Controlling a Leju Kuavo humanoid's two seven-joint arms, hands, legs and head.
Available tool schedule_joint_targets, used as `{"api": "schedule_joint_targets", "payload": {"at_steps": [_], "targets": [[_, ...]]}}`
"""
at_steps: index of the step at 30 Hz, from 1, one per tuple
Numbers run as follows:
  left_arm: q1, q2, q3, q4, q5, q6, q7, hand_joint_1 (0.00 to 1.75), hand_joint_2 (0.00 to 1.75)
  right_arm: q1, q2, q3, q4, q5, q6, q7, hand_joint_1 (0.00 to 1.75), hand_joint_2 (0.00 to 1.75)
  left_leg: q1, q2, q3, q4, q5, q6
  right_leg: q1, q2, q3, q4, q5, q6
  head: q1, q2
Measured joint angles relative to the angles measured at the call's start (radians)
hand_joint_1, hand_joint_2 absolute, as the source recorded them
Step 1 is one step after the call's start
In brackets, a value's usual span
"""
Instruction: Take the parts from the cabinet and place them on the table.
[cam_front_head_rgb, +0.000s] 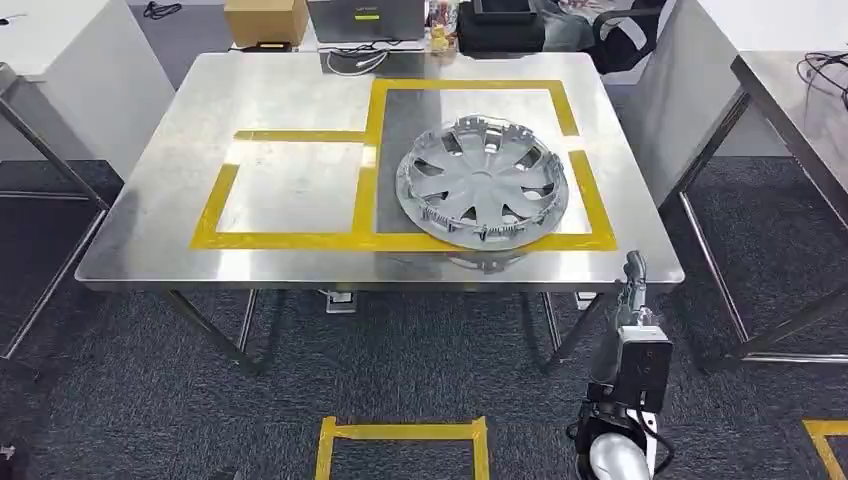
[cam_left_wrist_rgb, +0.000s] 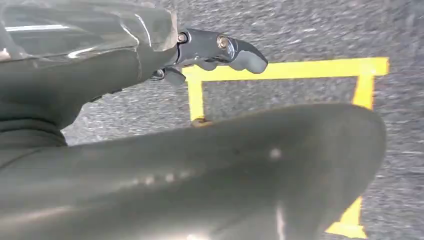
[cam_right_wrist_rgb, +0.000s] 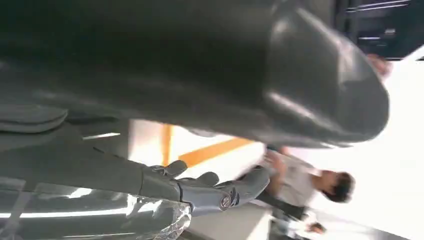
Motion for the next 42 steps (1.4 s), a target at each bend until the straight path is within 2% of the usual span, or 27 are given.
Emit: {"api": "schedule_joint_targets", "payload": {"at_steps": [2,3,4,5,7,9,10,13,14,15,16,18,19,20,23,24,25,28,29,30,31,33,34,35,38,40,42], "targets": [[0.000,0.000,-0.005,0.000,0.004,-0.002,0.006,0.00,0.00,-0.001,0.000,-0.009,0.025,-0.007,0.012,0.019,0.00,0.00,0.004,0.000,-0.027,0.010,0.013,-0.009,-0.007,0.000,0.085,-0.104,0.051,0.025,0.000,0.000],[0.000,0.001,-0.005,0.000,0.005,-0.004,0.008,0.00,0.00,-0.001,0.001,-0.013,0.038,-0.010,0.017,0.025,0.00,0.00,0.006,0.000,-0.043,0.023,0.018,-0.016,-0.010,-0.001,0.159,-0.210,0.066,0.031,0.000,0.000],[0.000,0.004,-0.005,0.000,0.006,-0.006,0.009,0.00,0.00,-0.004,0.001,-0.016,0.051,-0.015,0.022,0.030,0.00,0.00,0.003,0.000,-0.059,0.038,0.020,-0.021,-0.008,-0.001,0.214,-0.295,0.035,0.024,0.000,0.000],[-0.001,0.004,-0.006,0.000,0.007,-0.006,0.011,0.00,0.00,-0.004,0.003,-0.017,0.063,-0.025,0.027,0.040,0.00,0.00,0.002,0.000,-0.065,0.047,0.024,-0.028,0.000,0.005,0.214,-0.298,0.034,0.006,-0.005,0.000],[-0.001,0.008,-0.008,0.000,0.010,-0.006,0.014,0.00,0.00,-0.005,0.005,-0.022,0.098,-0.046,0.037,0.061,0.00,0.00,0.006,-0.001,-0.067,0.049,0.035,-0.041,0.005,0.005,0.201,-0.298,0.035,-0.006,-0.006,0.000],[0.001,0.011,-0.013,0.000,0.015,-0.006,0.017,0.00,0.00,-0.008,0.005,-0.025,0.133,-0.059,0.039,0.068,0.00,0.00,0.016,-0.003,-0.073,0.053,0.035,-0.055,-0.004,0.000,0.191,-0.303,0.054,-0.030,-0.003,0.000],[0.002,0.011,-0.016,0.000,0.016,-0.008,0.020,0.00,0.00,-0.010,0.006,-0.025,0.146,-0.069,0.040,0.075,0.00,0.00,0.016,-0.004,-0.083,0.069,0.000,-0.060,-0.003,0.000,0.183,-0.303,0.061,-0.035,-0.007,0.000],[0.000,0.014,-0.022,0.000,0.018,-0.008,0.026,0.00,0.00,-0.011,0.011,-0.026,0.190,-0.099,0.044,0.098,0.00,0.00,0.018,-0.004,-0.147,0.284,-0.168,-0.076,-0.002,0.000,0.157,-0.301,0.090,-0.044,-0.008,0.000],[0.000,0.015,-0.024,0.000,0.019,-0.008,0.027,0.00,0.00,-0.011,0.011,-0.027,0.210,-0.104,0.045,0.104,0.00,0.00,0.018,-0.003,-0.158,0.342,-0.185,-0.078,-0.001,0.000,0.144,-0.301,0.099,-0.043,-0.008,0.000],[0.000,0.016,-0.026,0.000,0.020,-0.008,0.029,0.00,0.00,-0.011,0.011,-0.029,0.225,-0.107,0.045,0.109,0.00,0.00,0.018,-0.003,-0.153,0.362,-0.179,-0.078,-0.001,0.000,0.134,-0.299,0.107,-0.041,-0.009,0.000],[0.000,0.017,-0.030,0.000,0.023,-0.008,0.031,0.00,0.00,-0.011,0.011,-0.031,0.252,-0.111,0.045,0.121,0.00,0.00,0.019,-0.004,-0.117,0.333,-0.147,-0.075,0.000,0.000,0.122,-0.299,0.115,-0.037,-0.008,0.000],[0.000,0.020,-0.034,0.000,0.027,-0.008,0.036,0.00,0.00,-0.016,0.011,-0.032,0.301,-0.111,0.045,0.137,0.00,0.00,0.018,-0.004,0.008,0.163,-0.089,-0.066,0.001,0.001,0.109,-0.299,0.129,-0.031,-0.009,0.000],[-0.002,0.024,-0.036,0.000,0.028,-0.008,0.037,0.00,0.00,-0.022,0.011,-0.032,0.328,-0.113,0.046,0.147,0.00,0.00,0.017,-0.008,0.070,0.070,-0.092,-0.058,0.001,0.001,0.107,-0.299,0.134,-0.028,-0.009,0.000],[-0.004,0.026,-0.040,0.000,0.029,-0.009,0.039,0.00,0.00,-0.029,0.011,-0.033,0.353,-0.114,0.048,0.158,0.00,0.00,0.012,-0.011,0.093,0.027,-0.116,-0.053,0.006,0.001,0.100,-0.300,0.141,-0.022,-0.008,0.000],[-0.005,0.032,-0.052,0.000,0.035,-0.006,0.047,0.00,0.00,-0.050,0.010,-0.035,0.451,-0.122,0.057,0.178,0.00,0.00,0.000,-0.011,0.080,0.036,-0.098,-0.037,-0.001,0.000,0.102,-0.308,0.161,0.000,-0.011,0.000],[-0.005,0.034,-0.057,0.000,0.037,-0.003,0.049,0.00,0.00,-0.051,0.008,-0.037,0.488,-0.127,0.059,0.185,0.00,0.00,0.000,-0.010,0.069,0.020,-0.083,-0.023,0.003,0.000,0.103,-0.318,0.172,0.009,-0.010,0.000],[-0.009,0.034,-0.061,0.000,0.037,0.000,0.052,0.00,0.00,-0.056,0.003,-0.041,0.523,-0.130,0.059,0.185,0.00,0.00,0.010,-0.003,0.075,0.009,-0.064,-0.016,0.000,0.000,0.091,-0.301,0.153,0.005,-0.009,0.000],[-0.016,0.034,-0.074,-0.001,0.041,0.002,0.060,0.00,0.00,-0.071,0.001,-0.052,0.623,-0.152,0.065,0.191,0.00,0.00,0.005,-0.005,0.039,0.005,-0.033,0.000,0.004,0.001,0.026,-0.135,0.017,-0.019,-0.004,0.000],[-0.016,0.034,-0.079,-0.001,0.043,0.003,0.063,0.00,0.00,-0.075,-0.001,-0.056,0.662,-0.159,0.067,0.191,0.00,0.00,0.001,-0.005,0.021,0.007,-0.021,0.003,0.004,0.001,0.003,-0.046,-0.021,-0.018,-0.004,0.000],[-0.016,0.034,-0.082,-0.001,0.048,0.003,0.064,0.00,0.00,-0.080,-0.001,-0.058,0.697,-0.167,0.067,0.190,0.00,0.00,-0.002,-0.005,0.007,0.008,-0.011,0.003,0.004,0.000,0.000,-0.003,-0.023,-0.011,-0.005,0.000],[-0.017,0.034,-0.085,-0.001,0.049,0.005,0.065,0.00,0.00,-0.083,-0.002,-0.060,0.725,-0.171,0.067,0.188,0.00,0.00,-0.003,-0.004,-0.008,0.011,-0.002,0.002,0.004,0.000,0.020,-0.009,-0.007,-0.001,-0.005,0.000],[-0.019,0.034,-0.092,-0.001,0.052,0.006,0.066,0.00,0.00,-0.089,-0.003,-0.063,0.764,-0.173,0.066,0.186,0.00,0.00,-0.003,-0.004,-0.040,0.025,0.012,-0.003,0.004,0.000,0.107,-0.123,0.050,0.017,-0.004,0.000],[-0.020,0.034,-0.094,-0.001,0.053,0.009,0.067,0.00,0.00,-0.096,-0.003,-0.063,0.779,-0.173,0.064,0.186,0.00,0.00,-0.003,-0.004,-0.054,0.037,0.016,-0.007,0.004,0.000,0.169,-0.212,0.062,0.017,-0.005,0.000],[-0.021,0.034,-0.099,-0.002,0.056,0.010,0.070,0.00,0.00,-0.111,-0.004,-0.064,0.811,-0.173,0.063,0.187,0.00,0.00,-0.008,-0.003,-0.067,0.050,0.018,-0.011,0.008,-0.001,0.225,-0.298,0.028,0.005,-0.004,0.000],[-0.026,0.036,-0.108,-0.003,0.060,0.011,0.074,0.00,0.00,-0.128,-0.005,-0.066,0.895,-0.175,0.061,0.188,0.00,0.00,-0.002,-0.003,-0.070,0.055,0.037,-0.030,0.017,0.001,0.213,-0.301,0.032,-0.016,-0.010,0.000],[-0.022,0.039,-0.113,-0.003,0.061,0.012,0.076,0.00,0.00,-0.135,-0.003,-0.066,0.944,-0.177,0.064,0.189,0.00,0.00,0.002,-0.007,-0.081,0.058,0.034,-0.042,0.004,-0.001,0.199,-0.306,0.054,-0.036,-0.005,0.000],[-0.021,0.039,-0.121,-0.003,0.069,0.011,0.078,0.00,0.00,-0.143,-0.005,-0.067,0.986,-0.184,0.074,0.196,0.00,0.00,0.007,-0.008,-0.106,0.141,-0.078,-0.058,0.005,0.000,0.179,-0.306,0.074,-0.048,-0.011,0.000]]}}
